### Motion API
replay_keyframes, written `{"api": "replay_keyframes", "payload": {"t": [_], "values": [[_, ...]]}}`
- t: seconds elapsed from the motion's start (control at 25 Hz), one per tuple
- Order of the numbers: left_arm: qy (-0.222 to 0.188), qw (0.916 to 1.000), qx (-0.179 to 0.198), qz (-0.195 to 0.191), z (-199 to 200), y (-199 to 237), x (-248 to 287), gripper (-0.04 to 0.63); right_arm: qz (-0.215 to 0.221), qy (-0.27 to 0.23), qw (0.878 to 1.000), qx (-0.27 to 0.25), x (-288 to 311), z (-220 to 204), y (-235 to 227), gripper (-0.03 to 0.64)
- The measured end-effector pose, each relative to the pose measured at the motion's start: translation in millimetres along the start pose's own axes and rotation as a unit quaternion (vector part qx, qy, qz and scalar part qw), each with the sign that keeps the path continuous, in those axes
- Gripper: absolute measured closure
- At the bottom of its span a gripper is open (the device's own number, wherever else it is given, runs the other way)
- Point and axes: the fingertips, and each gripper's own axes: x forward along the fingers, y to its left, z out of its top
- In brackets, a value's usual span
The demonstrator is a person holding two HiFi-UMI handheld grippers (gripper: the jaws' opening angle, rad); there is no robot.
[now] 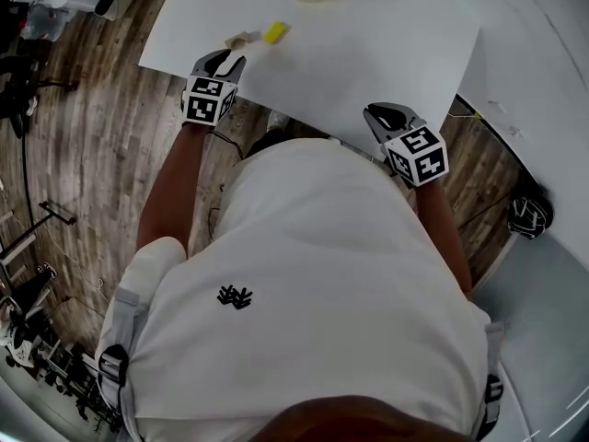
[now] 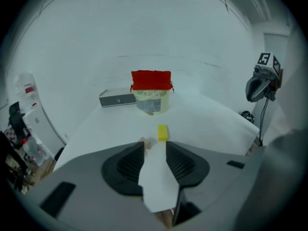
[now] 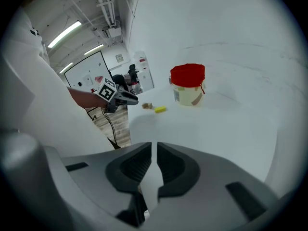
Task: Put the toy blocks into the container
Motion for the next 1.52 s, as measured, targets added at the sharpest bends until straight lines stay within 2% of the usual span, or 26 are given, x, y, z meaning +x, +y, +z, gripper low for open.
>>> {"api": "replay_keyframes", "payload": {"t": [0.48, 0.64, 0.84, 0.92, 0.96, 1.28, 1.52], "values": [[0.055, 0.9972, 0.039, -0.031, -39.3, 41.0, 41.4, 0.391, -0.028, 0.013, 0.999, 0.029, 10.6, 2.9, 3.3, 0.580], [0.057, 0.9948, 0.054, -0.065, -40.5, 42.7, 53.5, 0.370, -0.037, 0.016, 0.998, 0.040, 12.8, 5.2, 4.0, 0.580], [0.062, 0.9873, 0.096, -0.110, -45.5, 34.7, 63.7, 0.368, -0.044, 0.020, 0.998, 0.050, 17.3, 7.8, 9.9, 0.580], [0.057, 0.9864, 0.102, -0.115, -44.2, 34.5, 64.1, 0.393, -0.048, 0.022, 0.997, 0.052, 19.0, 10.6, 12.5, 0.580], [0.053, 0.9866, 0.101, -0.117, -43.2, 34.5, 64.2, 0.447, -0.049, 0.023, 0.997, 0.052, 20.1, 11.8, 13.4, 0.580], [0.021, 0.9885, 0.077, -0.128, -24.6, 32.4, 57.7, 0.457, -0.056, 0.030, 0.996, 0.056, 26.5, 18.4, 13.1, 0.581], [-0.016, 0.9882, 0.068, -0.137, 18.3, 33.2, 33.5, 0.459, -0.053, 0.029, 0.996, 0.060, 29.6, 20.4, 16.8, 0.581]]}}
